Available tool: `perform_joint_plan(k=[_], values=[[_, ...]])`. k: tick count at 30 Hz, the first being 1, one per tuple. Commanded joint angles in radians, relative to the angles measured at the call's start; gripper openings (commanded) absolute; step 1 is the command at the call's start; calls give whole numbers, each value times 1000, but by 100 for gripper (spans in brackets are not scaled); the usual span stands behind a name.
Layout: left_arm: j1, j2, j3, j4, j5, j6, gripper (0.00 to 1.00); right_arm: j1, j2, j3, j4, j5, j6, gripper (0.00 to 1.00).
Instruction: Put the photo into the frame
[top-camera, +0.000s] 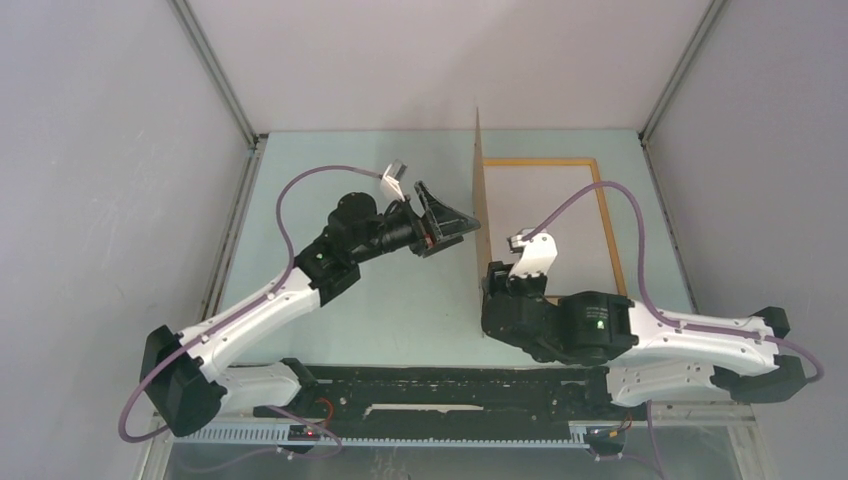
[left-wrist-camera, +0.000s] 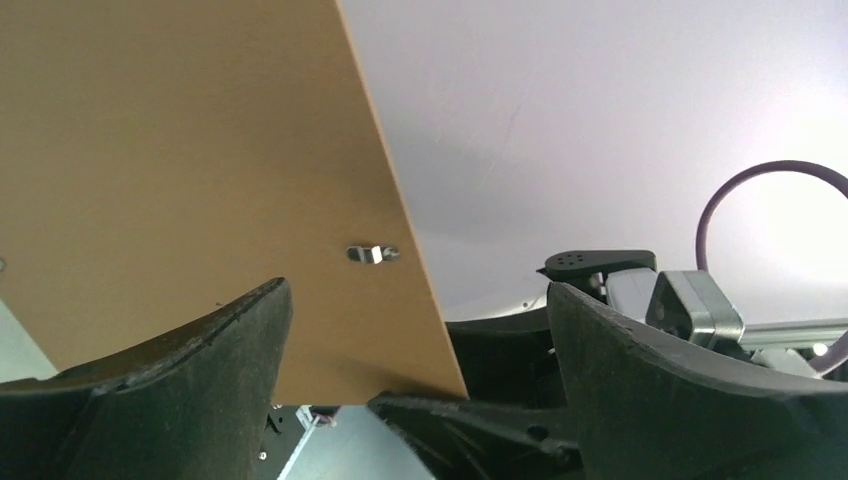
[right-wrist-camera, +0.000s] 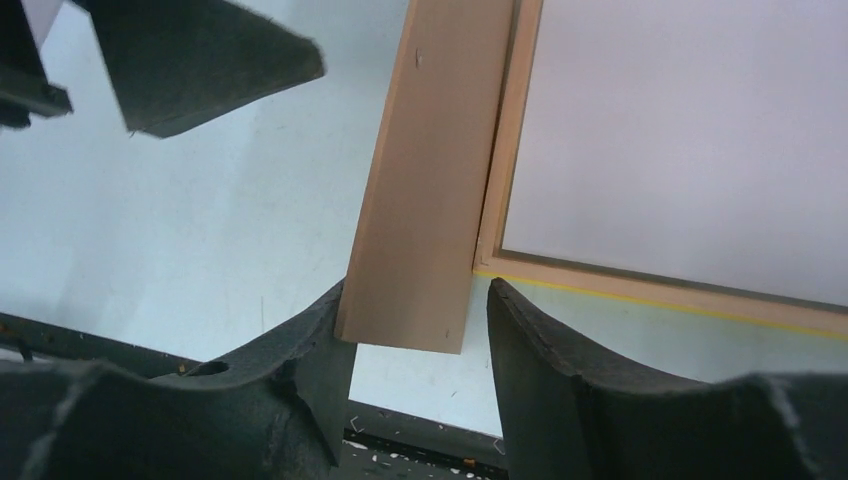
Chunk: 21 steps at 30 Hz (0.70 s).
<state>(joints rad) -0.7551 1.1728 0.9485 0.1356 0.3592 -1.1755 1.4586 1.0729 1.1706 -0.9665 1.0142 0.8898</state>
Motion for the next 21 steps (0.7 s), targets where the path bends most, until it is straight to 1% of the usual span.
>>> perform_joint_plan(k=[1,4,6,8,10,15,18,21], values=[[1,-65,71,-66,-65,92,100,-38,-73,2,-4,46,48,57],[16,-102,62,-116,-92,137,100,-94,-117,-25,76,-43,-20,58],[27,-131,47,-171,-123,168,100,-153,-142,-44,139,-144,-78,60],[39,-166,14,-195,-148,186,100,-226,-153,-51,162,-256,-101,62],[60,-184,-30,-196,-141,190,100,-274,-160,-51,170,-331,-118,64],[90,-194,-146,-164,-124,190,100,-387,-182,-32,171,-515,-144,70],[90,-174,-205,-97,-114,178,100,-445,-169,4,138,-582,-161,74],[90,-115,-252,-22,-81,160,100,-502,-151,32,114,-624,-172,76]])
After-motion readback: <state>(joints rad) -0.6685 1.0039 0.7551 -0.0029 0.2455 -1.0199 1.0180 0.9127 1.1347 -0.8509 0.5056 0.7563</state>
